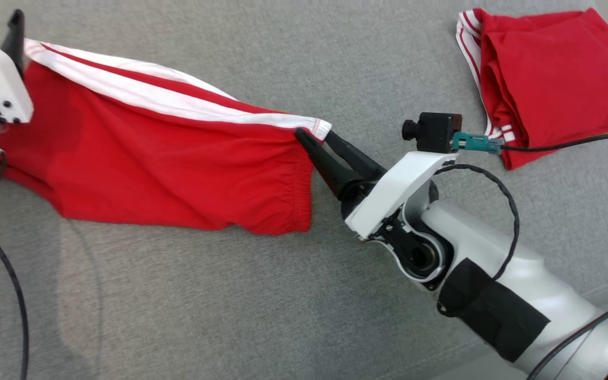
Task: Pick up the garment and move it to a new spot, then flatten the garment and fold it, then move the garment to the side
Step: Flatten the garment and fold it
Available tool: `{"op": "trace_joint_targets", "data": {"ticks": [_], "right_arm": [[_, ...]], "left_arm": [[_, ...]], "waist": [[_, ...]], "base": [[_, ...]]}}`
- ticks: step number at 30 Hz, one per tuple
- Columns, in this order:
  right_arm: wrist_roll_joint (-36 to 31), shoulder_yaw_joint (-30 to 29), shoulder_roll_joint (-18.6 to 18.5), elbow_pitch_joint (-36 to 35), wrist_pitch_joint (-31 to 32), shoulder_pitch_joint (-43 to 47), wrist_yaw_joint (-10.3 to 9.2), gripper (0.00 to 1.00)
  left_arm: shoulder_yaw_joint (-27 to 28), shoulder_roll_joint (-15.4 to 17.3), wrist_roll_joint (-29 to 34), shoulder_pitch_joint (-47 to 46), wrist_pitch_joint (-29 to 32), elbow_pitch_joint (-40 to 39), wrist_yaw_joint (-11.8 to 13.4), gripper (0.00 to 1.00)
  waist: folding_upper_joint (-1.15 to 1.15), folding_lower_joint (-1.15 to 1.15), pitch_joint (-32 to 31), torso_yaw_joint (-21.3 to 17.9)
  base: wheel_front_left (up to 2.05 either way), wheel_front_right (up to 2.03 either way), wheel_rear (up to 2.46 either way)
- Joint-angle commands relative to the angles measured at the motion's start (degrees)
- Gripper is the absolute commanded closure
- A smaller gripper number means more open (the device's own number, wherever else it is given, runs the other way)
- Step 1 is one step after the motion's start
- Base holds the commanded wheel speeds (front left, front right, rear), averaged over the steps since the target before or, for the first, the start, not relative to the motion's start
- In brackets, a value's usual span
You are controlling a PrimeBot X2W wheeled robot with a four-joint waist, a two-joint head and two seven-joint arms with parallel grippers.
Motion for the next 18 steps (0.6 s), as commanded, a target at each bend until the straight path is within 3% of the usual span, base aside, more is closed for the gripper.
{"op": "trace_joint_targets", "data": {"ticks": [1, 8, 18], "right_arm": [[0.29, 0.07, -0.99, 0.49, 0.77, 0.41, -0.03, 0.0], [-0.82, 1.12, -3.75, 1.08, 3.12, 0.92, -0.03, 0.0], [-9.91, 1.23, -9.12, 4.91, -1.58, 3.26, -0.03, 0.0]], "left_arm": [[0.07, -0.16, -0.19, 0.91, -0.64, 0.48, -0.37, 0.0], [0.12, -1.55, -1.05, 3.12, -3.39, 1.82, -1.43, 0.0], [-0.24, -3.82, -1.24, 7.53, -10.45, 0.03, -2.61, 0.0]], "waist": [[0.0, 0.0, -1.49, 1.24], [0.0, 0.0, -5.27, 3.21], [0.0, 0.0, -12.84, 7.39]], "base": [[0.0, 0.0, 0.0], [0.0, 0.0, 0.0], [0.0, 0.0, 0.0]]}}
